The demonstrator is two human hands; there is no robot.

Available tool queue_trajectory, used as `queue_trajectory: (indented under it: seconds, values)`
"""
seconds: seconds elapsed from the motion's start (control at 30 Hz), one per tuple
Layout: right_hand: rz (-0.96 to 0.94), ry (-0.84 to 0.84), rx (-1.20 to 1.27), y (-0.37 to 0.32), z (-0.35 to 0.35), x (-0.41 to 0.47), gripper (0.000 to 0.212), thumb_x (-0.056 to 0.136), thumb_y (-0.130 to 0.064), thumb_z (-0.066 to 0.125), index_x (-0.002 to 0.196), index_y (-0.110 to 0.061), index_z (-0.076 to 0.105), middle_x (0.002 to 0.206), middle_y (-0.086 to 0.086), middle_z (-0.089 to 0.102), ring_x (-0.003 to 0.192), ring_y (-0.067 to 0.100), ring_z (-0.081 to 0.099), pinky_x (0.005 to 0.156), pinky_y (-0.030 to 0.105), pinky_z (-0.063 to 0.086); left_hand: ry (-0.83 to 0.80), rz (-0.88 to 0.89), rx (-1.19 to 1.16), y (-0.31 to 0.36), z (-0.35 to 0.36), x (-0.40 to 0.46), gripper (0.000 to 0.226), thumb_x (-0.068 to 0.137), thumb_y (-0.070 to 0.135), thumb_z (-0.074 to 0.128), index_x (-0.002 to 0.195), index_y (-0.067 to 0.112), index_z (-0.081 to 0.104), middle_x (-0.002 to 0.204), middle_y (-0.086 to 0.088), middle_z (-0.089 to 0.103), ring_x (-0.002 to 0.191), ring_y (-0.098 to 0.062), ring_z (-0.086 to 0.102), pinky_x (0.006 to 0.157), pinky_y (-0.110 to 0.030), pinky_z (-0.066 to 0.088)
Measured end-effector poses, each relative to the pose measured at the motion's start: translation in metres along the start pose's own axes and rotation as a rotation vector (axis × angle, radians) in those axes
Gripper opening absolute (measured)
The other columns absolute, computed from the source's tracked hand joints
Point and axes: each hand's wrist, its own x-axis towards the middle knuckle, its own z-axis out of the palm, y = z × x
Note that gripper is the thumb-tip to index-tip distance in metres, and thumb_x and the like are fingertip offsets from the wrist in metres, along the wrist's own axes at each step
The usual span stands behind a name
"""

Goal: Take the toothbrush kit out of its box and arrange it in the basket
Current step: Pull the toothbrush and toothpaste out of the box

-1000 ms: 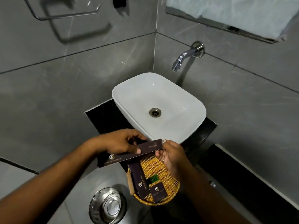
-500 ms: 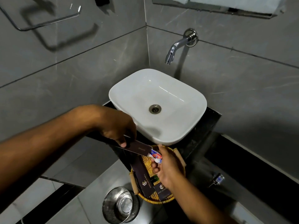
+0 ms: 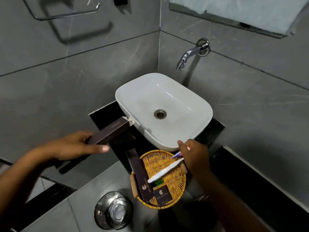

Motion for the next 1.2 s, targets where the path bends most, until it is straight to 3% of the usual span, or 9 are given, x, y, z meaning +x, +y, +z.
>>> queue_trajectory:
  seconds: [0.1, 0.23, 0.5, 0.63, 0.8, 0.97, 1.07, 1.13, 1.2]
  values:
    - [-0.283, -0.051, -0.282, -0.008, 0.0, 0.008, 0.037, 0.09, -0.027, 0.063, 0.058, -0.013, 0.051, 0.052, 0.002, 0.056, 0.043, 0.009, 0.047, 0.044, 0.022, 0.038, 0.127, 0.06, -0.335, -0.008, 0.07, 0.013, 0.029, 0.067, 0.036, 0.083, 0.088, 0.022, 0.068, 0.055, 0.005, 0.063, 0.046, -0.007, 0.056, 0.043, -0.018, 0.045]
    - [-0.39, -0.081, -0.323, -0.025, 0.01, 0.006, 0.035, 0.089, -0.029, 0.062, 0.06, -0.009, 0.055, 0.056, 0.007, 0.061, 0.049, 0.018, 0.054, 0.047, 0.029, 0.046, 0.185, 0.018, -0.699, -0.01, 0.162, 0.039, 0.036, 0.075, -0.003, 0.075, 0.103, 0.004, 0.054, 0.067, -0.013, 0.062, 0.047, -0.018, 0.059, 0.044, -0.03, 0.049]
    - [-0.279, -0.162, -0.216, -0.04, 0.02, 0.005, 0.035, 0.091, -0.023, 0.059, 0.06, -0.007, 0.053, 0.058, 0.011, 0.064, 0.049, 0.018, 0.056, 0.047, 0.027, 0.045, 0.122, 0.025, -0.648, -0.001, 0.206, 0.056, 0.055, 0.068, 0.003, 0.08, 0.116, 0.02, 0.058, 0.094, -0.014, 0.072, 0.073, -0.026, 0.073, 0.058, -0.034, 0.058]
    - [-0.245, -0.108, -0.229, -0.039, 0.025, 0.006, 0.035, 0.089, -0.009, 0.058, 0.058, -0.013, 0.041, 0.053, 0.006, 0.051, 0.047, 0.016, 0.045, 0.044, 0.021, 0.03, 0.11, 0.043, -0.649, 0.007, 0.206, 0.056, 0.058, 0.071, -0.003, 0.077, 0.117, 0.024, 0.056, 0.081, -0.013, 0.071, 0.058, -0.026, 0.066, 0.052, -0.034, 0.057]
    - [-0.228, -0.103, -0.302, -0.04, 0.027, 0.012, 0.022, 0.09, -0.009, 0.054, 0.071, 0.0, 0.06, 0.073, 0.016, 0.068, 0.062, 0.023, 0.06, 0.053, 0.025, 0.036, 0.06, 0.051, -0.737, 0.016, 0.211, 0.055, 0.05, 0.07, -0.006, 0.073, 0.11, 0.021, 0.059, 0.073, -0.017, 0.063, 0.047, -0.016, 0.062, 0.048, -0.03, 0.053]
    - [-0.281, 0.057, -0.29, -0.042, 0.014, 0.02, 0.033, 0.094, -0.028, 0.056, 0.067, -0.01, 0.06, 0.06, 0.006, 0.063, 0.05, 0.013, 0.051, 0.046, 0.017, 0.032, 0.072, 0.052, -0.766, 0.011, 0.215, 0.056, 0.051, 0.071, -0.008, 0.071, 0.114, 0.017, 0.061, 0.072, -0.004, 0.069, 0.055, -0.019, 0.068, 0.053, -0.03, 0.057]
    - [-0.222, 0.101, -0.287, -0.036, -0.009, 0.039, 0.04, 0.094, -0.039, 0.054, 0.061, -0.017, 0.051, 0.054, -0.001, 0.055, 0.047, 0.014, 0.05, 0.05, 0.022, 0.035, 0.091, 0.024, -0.79, 0.001, 0.218, 0.054, 0.049, 0.073, -0.01, 0.07, 0.115, 0.013, 0.062, 0.084, -0.014, 0.072, 0.063, -0.021, 0.071, 0.056, -0.031, 0.059]
    - [-0.253, -0.02, -0.367, -0.026, -0.016, 0.044, 0.038, 0.091, -0.042, 0.057, 0.061, -0.019, 0.051, 0.053, -0.005, 0.053, 0.047, 0.01, 0.051, 0.048, 0.021, 0.035, 0.122, -0.003, -0.844, -0.003, 0.22, 0.055, 0.047, 0.073, -0.013, 0.068, 0.115, 0.008, 0.062, 0.089, -0.025, 0.071, 0.06, -0.022, 0.07, 0.055, -0.032, 0.059]
    - [-0.212, -0.306, -0.432, -0.016, -0.012, 0.037, 0.037, 0.085, -0.05, 0.061, 0.06, -0.025, 0.05, 0.054, -0.008, 0.054, 0.049, 0.005, 0.053, 0.046, 0.019, 0.036, 0.159, -0.048, -0.901, -0.006, 0.222, 0.058, 0.043, 0.074, -0.014, 0.067, 0.112, 0.004, 0.062, 0.079, -0.025, 0.068, 0.053, -0.021, 0.065, 0.052, -0.03, 0.056]
